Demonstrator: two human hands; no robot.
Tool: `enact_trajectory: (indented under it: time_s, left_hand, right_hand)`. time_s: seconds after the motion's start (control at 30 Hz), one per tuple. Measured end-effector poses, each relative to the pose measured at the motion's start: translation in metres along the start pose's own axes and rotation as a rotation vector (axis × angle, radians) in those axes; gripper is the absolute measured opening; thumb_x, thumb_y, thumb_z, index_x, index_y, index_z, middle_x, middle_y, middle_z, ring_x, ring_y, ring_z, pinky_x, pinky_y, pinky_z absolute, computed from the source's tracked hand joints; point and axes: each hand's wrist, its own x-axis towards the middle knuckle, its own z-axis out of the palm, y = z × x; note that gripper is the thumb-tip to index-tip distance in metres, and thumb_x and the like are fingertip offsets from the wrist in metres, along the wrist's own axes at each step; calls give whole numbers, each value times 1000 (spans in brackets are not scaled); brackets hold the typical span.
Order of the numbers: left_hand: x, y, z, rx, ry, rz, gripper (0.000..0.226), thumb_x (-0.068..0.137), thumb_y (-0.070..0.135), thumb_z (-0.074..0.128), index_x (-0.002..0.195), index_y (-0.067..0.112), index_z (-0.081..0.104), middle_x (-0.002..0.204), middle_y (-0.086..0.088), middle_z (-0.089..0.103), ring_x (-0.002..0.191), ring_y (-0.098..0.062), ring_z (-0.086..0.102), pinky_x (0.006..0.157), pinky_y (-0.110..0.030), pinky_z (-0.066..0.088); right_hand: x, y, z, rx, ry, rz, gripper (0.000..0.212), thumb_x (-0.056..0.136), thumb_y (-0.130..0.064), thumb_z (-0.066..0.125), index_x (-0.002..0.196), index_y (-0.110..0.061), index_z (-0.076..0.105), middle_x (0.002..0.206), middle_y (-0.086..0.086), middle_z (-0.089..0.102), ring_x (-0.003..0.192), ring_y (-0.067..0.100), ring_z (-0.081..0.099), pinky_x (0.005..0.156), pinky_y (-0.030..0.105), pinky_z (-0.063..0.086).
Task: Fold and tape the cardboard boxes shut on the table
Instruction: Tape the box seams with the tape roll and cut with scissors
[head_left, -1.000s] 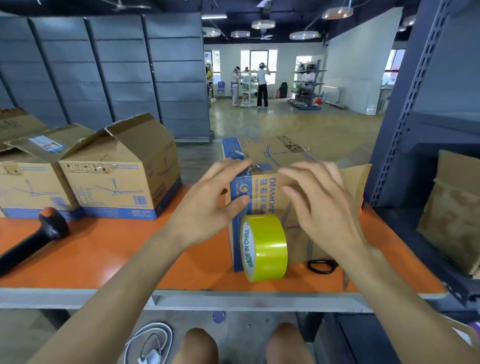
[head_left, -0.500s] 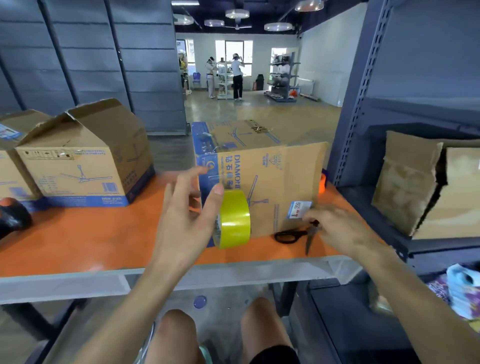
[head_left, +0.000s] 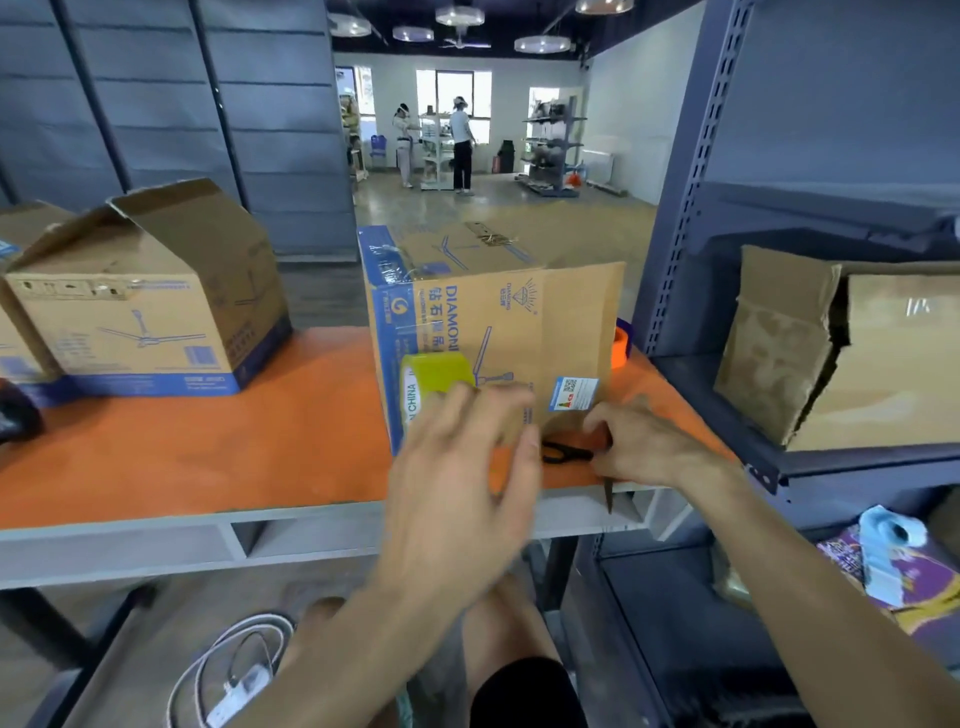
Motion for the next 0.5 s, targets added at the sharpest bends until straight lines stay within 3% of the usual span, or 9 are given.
enact_trajectory:
  time_s: [0.1,0.2,0.37,0.5]
  left_hand:
    - [-2,12,27,32,-235,18,20,96,28,59,111,26,72,97,6,62,88,-21,64,71,-36,53]
    - [6,7,59,88,-445,-25,28,99,24,58,125,26,67,114,1,62,99,-27,66,79,-40,53]
    - [17,-12,104,288,-694,-69,55,94,8,58,146,19,45,141,-5,46,129,-32,51,98,-43,48]
    - [21,-21,125,312,-745,-44,67,93,13,64,152,20,34,146,-5,43,139,-29,38,106,-41,44]
  right_hand:
    - [-3,-8,5,33,37,-29,22,86,-36,70,104,-32,59,116,3,44,93,18,56,76,32,49]
    - [-7,-10,5,6,65,-27,13,91,-34,62,102,-29,58,111,2,40,82,13,49,61,25,39]
    - [-15,-5,13,-41,132,-5,43,94,-14,61,134,-17,45,119,11,38,104,32,53,89,37,48]
    - [-22,2,14,-38,169,-33,47,91,-3,58,134,-14,41,117,13,41,112,38,53,84,38,44]
